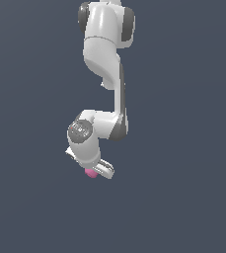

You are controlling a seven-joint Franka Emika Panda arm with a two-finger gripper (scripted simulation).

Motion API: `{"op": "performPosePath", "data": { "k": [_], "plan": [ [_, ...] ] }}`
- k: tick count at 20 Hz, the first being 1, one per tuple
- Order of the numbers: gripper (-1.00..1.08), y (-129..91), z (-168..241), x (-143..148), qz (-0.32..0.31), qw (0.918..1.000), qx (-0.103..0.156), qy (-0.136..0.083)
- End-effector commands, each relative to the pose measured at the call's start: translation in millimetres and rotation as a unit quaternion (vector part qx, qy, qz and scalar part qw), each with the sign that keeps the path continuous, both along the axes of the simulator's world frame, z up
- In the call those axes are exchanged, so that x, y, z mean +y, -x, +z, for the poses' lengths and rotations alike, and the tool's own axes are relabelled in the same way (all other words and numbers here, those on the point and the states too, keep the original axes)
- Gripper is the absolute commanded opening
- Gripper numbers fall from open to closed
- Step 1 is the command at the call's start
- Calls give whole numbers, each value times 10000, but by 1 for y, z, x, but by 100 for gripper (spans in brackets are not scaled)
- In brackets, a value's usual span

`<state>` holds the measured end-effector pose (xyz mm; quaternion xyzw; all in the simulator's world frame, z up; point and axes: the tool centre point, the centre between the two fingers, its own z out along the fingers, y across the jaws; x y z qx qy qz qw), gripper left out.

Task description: Pick up the object and move it to a goal position.

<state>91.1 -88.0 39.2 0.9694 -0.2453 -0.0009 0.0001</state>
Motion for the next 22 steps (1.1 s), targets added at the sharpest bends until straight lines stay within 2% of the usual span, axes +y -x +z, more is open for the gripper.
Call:
{"op": "performPosePath", "data": {
  "k": [1,14,22],
  "plan": [
    [-100,-1,1,0,0,10000,-9,1],
    [-100,0,1,1,0,10000,-9,1],
    [-100,11,7,11,0,10000,-9,1]
  ]
}}
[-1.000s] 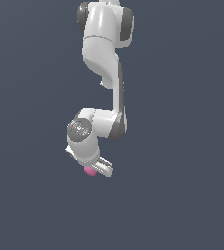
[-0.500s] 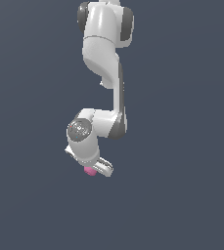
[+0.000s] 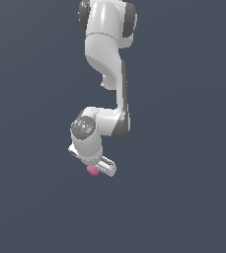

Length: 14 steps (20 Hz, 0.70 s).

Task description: Pick up the object and move it to a goal position.

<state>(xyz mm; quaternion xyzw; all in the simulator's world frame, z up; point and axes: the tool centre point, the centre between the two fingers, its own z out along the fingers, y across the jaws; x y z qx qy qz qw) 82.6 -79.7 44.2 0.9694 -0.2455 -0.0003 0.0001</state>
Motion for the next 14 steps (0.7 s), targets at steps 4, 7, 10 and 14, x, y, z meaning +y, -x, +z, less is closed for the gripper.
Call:
{"op": "performPosePath", "data": {
  "k": [4,7,10,14],
  "plan": [
    [-100,14,7,14,2,10000,-3,0],
    [-100,25,13,25,2,10000,-3,0],
    [-100,39,20,38,2,10000,-3,0],
    [-100,60,30,59,5,10000,-2,-3]
  ]
}}
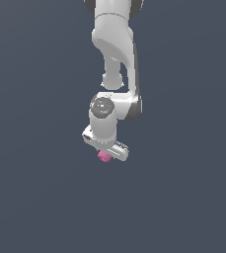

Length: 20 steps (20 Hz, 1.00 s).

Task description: Pick up the object and move it to a goal position.

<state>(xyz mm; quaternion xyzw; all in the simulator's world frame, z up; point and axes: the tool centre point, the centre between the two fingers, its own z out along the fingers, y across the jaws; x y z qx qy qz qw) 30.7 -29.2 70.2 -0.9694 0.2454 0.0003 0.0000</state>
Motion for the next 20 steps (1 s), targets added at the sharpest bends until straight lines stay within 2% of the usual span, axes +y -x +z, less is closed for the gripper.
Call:
{"op": "performPosePath", "data": {
  "k": [1,14,20],
  "plan": [
    [-100,14,7,14,4,10000,-2,-2],
    [-100,94,48,93,4,10000,-2,-2],
    [-100,123,64,124,5,10000,-4,1]
  ]
}}
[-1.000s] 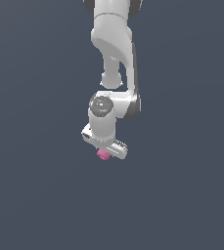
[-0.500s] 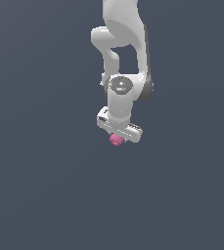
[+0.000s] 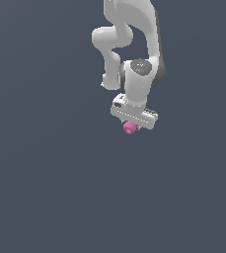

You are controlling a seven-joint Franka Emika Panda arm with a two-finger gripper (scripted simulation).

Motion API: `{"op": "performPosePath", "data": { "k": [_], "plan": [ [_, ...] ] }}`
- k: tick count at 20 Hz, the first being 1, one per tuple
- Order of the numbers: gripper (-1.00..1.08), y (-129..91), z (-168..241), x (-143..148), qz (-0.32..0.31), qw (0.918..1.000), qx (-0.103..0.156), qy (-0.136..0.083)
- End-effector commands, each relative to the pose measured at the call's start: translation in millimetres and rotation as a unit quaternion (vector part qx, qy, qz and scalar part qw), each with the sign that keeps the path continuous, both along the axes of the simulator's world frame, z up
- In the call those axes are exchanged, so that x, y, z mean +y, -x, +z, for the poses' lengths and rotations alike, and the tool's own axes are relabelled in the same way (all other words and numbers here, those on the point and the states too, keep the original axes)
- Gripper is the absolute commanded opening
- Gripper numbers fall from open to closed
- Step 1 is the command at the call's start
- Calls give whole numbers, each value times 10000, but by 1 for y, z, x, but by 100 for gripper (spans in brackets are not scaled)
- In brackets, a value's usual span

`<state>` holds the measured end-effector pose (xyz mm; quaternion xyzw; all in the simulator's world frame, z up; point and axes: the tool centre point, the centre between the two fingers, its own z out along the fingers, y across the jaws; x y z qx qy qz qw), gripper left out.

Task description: Pick up the object and move it to a goal position.

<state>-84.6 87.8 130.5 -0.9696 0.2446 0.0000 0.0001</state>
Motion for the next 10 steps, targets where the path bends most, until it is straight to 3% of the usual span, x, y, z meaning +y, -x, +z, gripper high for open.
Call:
{"op": "performPosePath", "data": {
  "k": [1,10],
  "plan": [
    [-100,11,6,11,-4,10000,-1,2],
    [-100,25,15,29,-7,10000,-1,4]
  ]
}}
